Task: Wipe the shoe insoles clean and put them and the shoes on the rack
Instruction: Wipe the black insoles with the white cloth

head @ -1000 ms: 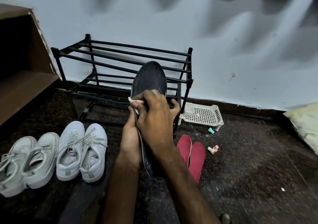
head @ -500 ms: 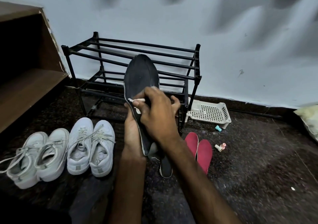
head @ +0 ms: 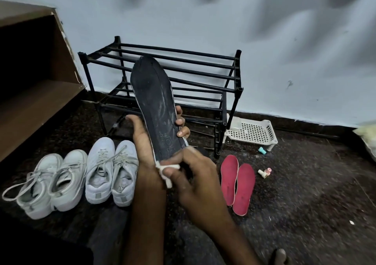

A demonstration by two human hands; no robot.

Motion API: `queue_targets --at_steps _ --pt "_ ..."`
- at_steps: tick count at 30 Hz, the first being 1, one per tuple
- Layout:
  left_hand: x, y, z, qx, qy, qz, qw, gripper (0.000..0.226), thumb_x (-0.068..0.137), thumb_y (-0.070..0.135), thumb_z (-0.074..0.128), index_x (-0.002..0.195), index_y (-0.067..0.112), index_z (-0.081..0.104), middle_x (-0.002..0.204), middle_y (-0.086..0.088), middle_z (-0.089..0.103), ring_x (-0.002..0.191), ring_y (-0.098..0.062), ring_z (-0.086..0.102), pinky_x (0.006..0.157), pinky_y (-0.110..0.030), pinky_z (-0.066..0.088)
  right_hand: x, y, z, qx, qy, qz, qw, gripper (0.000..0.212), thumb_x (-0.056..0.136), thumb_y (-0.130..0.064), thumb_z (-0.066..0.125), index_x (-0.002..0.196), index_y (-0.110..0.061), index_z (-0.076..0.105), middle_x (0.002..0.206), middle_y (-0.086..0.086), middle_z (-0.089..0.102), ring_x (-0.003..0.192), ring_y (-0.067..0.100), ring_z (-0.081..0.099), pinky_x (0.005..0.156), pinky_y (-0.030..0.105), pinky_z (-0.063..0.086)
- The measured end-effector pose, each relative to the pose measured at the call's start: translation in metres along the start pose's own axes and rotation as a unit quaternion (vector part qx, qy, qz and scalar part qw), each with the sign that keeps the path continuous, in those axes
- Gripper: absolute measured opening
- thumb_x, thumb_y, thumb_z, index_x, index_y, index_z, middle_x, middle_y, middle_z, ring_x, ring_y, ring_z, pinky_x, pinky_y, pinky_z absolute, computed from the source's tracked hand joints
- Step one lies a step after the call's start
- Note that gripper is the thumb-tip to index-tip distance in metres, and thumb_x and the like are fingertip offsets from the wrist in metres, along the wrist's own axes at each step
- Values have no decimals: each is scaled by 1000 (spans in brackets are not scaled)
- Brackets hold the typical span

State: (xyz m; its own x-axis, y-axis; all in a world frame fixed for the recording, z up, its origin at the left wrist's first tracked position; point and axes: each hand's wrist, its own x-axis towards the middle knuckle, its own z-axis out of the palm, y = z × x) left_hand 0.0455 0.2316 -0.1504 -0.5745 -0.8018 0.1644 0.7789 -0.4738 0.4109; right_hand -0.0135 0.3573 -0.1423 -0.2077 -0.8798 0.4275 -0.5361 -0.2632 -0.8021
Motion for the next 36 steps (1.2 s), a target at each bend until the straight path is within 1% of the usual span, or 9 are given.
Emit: queue_targets --at_steps 3,8,13,16,18,25,29,32,36 --pt "-6 -1 8 -24 -9 27 999 90 80 82 36 135 10 38 106 -10 51 80 -17 45 61 -26 35 5 3 -8 44 97 37 994 3 86 -20 64 85 -23 66 85 -10 62 82 12 61 74 40 49" --pt "-11 -6 17 -30 94 24 995 72 85 57 57 136 8 44 104 -6 55 78 -13 51 63 -26 45 -9 7 -6 -185 18 30 982 6 89 -31 60 89 -29 54 91 -16 54 89 4 54 87 42 41" --pt "-20 -18 37 -23 98 -42 994 71 91 51 45 144 4 44 137 -13 55 117 -25 61 81 -43 57 12 3 -10 -288 70 18 955 10 85 -28 57 94 -27 53 94 -13 56 93 12 55 83 41 39" --pt "-23 -33 44 -36 95 -63 993 54 92 46 44 121 3 60 99 -11 68 75 -11 67 70 -24 56 54 0 -25 -344 87 30 934 6 88 -27 58 93 -24 56 96 -10 56 92 16 55 83 43 36" --pt "-24 -35 49 -34 78 -44 995 46 93 45 44 103 7 68 83 -5 64 74 -13 64 74 -26 54 74 -1 -35 -343 70 53 935 8 90 -32 58 95 -26 58 100 -10 59 97 15 56 87 44 33" --pt "-17 -34 44 -2 157 -22 987 71 88 52 46 133 -2 54 131 -19 59 63 -12 61 37 -13 43 20 1 -25 -256 45 43 965 18 87 -27 60 85 -35 45 89 -17 54 91 5 54 86 38 31" --pt "-20 -45 48 -68 103 -11 992 53 93 49 43 110 5 67 100 -9 61 74 -13 63 73 -24 53 61 13 -37 -313 48 60 947 9 88 -26 62 92 -31 54 96 -14 57 97 10 55 95 41 29" --pt "-19 -41 51 -90 89 -15 992 55 90 51 47 122 7 57 105 -10 55 91 -17 57 97 -30 39 82 12 -43 -278 56 78 956 9 90 -26 62 90 -31 54 98 -14 59 99 10 56 96 42 29" --pt "-15 -32 47 -70 140 23 987 66 92 52 42 131 0 55 134 -19 54 89 -19 59 56 -17 51 38 4 -30 -244 18 65 967 15 89 -24 61 88 -32 49 94 -15 57 96 7 54 98 43 30"
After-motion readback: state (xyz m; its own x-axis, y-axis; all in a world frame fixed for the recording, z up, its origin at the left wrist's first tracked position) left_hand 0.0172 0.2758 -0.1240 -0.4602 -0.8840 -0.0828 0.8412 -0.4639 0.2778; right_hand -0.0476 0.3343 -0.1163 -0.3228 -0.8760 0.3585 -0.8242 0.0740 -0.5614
